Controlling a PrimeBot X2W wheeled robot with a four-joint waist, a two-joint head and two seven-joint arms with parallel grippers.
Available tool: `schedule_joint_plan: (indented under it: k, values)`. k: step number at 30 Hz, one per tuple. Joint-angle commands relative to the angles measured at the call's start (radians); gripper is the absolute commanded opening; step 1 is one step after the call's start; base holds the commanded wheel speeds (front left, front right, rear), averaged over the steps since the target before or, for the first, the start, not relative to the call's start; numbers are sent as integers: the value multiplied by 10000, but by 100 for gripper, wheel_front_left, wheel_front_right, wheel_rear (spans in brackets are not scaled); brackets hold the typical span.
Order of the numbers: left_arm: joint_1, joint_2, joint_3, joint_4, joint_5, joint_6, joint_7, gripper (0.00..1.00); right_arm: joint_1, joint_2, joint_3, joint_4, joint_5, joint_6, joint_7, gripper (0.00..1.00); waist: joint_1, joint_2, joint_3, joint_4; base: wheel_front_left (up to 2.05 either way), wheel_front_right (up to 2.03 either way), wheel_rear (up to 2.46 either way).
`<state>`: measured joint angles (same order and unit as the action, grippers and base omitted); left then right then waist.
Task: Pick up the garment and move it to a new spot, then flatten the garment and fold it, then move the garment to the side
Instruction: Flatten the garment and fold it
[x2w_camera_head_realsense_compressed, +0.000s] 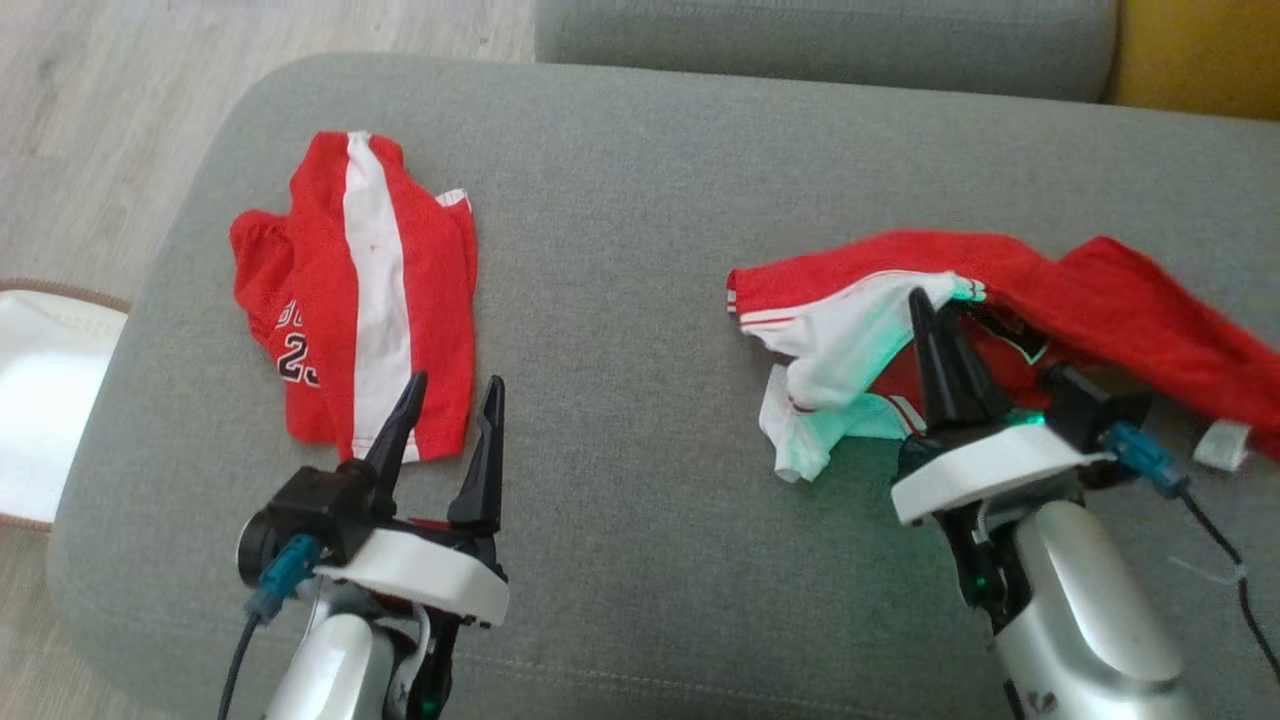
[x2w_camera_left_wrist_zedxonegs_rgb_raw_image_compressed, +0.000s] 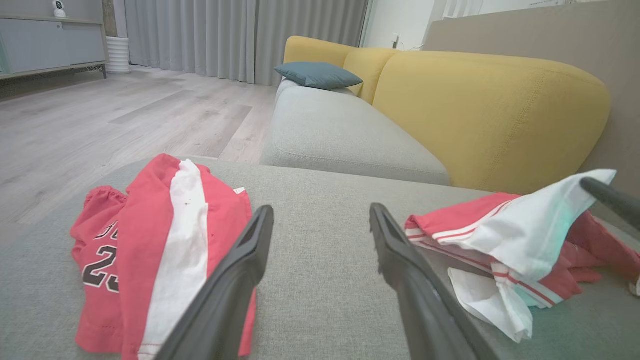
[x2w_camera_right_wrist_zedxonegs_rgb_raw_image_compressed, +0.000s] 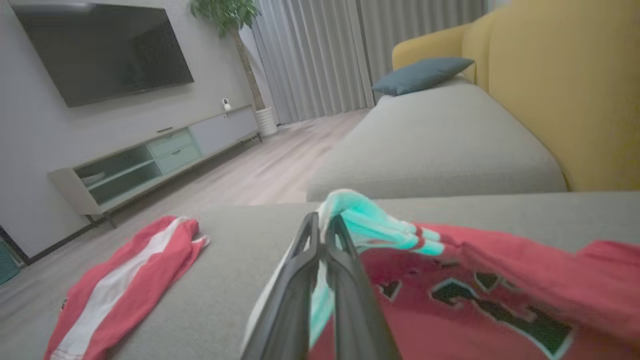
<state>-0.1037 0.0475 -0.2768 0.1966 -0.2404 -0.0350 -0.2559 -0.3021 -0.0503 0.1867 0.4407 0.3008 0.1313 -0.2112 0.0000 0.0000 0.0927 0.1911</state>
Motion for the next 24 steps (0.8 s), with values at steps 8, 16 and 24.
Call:
schedule_joint_plan:
  k: [8, 16, 24]
  values:
    - [-239, 28, 151, -448, -44, 71, -59, 100, -1598, 1, -454, -1705, -988, -6, 955, 0, 0, 0, 169, 266, 0, 0, 0]
    - [-767, 28, -84, -461, -339, -20, -59, 100, -4521, -784, -1253, -1107, -2744, -6, 2604, 0, 0, 0, 1234, 1163, 0, 0, 0]
    - [-1199, 28, -547, -414, -831, 22, -59, 100, -7629, -2643, -450, 2243, -3146, -6, 3169, 5, 0, 0, 1883, 2146, 0, 0, 0]
